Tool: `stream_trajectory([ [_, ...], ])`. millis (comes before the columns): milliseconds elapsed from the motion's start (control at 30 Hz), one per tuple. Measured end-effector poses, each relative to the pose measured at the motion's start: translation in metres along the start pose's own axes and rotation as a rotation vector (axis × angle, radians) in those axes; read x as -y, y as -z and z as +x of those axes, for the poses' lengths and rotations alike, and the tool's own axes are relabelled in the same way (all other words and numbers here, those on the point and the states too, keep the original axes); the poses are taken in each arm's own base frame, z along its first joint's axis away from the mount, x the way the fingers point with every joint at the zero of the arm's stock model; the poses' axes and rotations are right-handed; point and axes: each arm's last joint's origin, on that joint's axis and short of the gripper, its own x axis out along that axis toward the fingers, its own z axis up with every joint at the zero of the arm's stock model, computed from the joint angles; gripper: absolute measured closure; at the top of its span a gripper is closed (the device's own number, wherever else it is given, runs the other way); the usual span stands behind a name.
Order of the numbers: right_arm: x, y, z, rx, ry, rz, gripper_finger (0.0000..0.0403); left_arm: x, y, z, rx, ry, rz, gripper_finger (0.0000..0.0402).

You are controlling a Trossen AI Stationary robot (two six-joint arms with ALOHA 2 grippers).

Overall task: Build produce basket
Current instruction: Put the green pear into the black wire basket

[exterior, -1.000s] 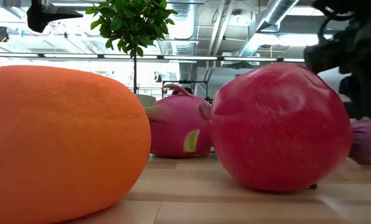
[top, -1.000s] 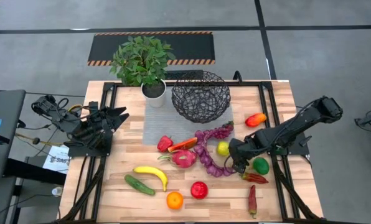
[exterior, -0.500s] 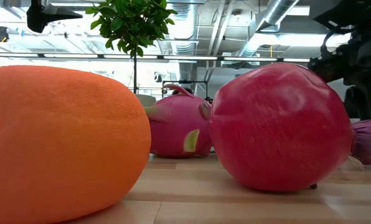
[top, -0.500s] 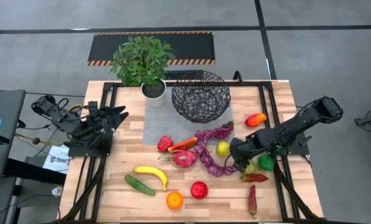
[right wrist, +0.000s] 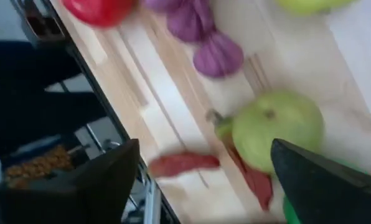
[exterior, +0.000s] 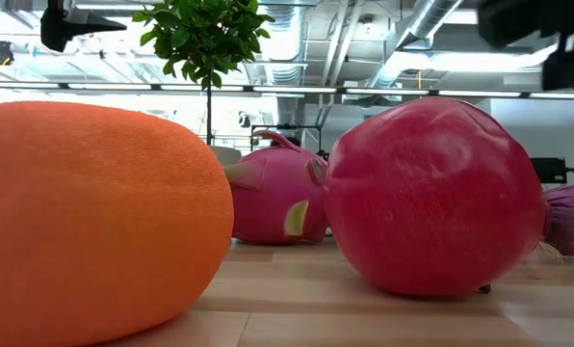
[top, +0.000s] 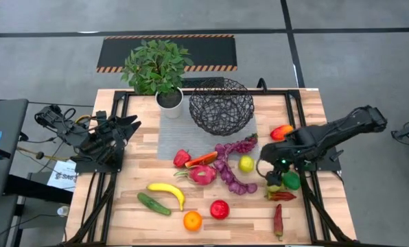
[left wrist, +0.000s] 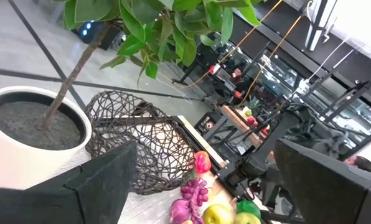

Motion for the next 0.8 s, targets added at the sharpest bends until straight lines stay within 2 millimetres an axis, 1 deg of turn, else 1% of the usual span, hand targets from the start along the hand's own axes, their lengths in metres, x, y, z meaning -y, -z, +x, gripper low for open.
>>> stream_trajectory([
  [100, 0.001, 0.011, 0.003, -0.016, 0.092, -0.030, 0.0008, 0.000, 0.000, 0.000, 0.000, 0.000, 0.000, 0.0038],
  [267, -0.002, 0.019, 0.017, -0.007, 0.241, -0.096, 0.0017, 0.000, 0.000, 0.000, 0.002, -0.002, -0.001, 0.0038],
  [567, -0.007, 0.013, 0.054, -0.049, 0.421, -0.160, 0.0018, -0.001, 0.000, 0.000, 0.013, -0.022, 0.003, 0.0038],
  [700, -0.009, 0.011, 0.069, -0.081, 0.448, -0.218, 0.0019, -0.001, 0.000, 0.000, 0.013, -0.023, -0.011, 0.0038],
  [800, -0.003, 0.012, 0.079, -0.074, 0.436, -0.212, 0.0019, -0.001, 0.000, 0.000, 0.012, -0.021, -0.016, 0.0038],
])
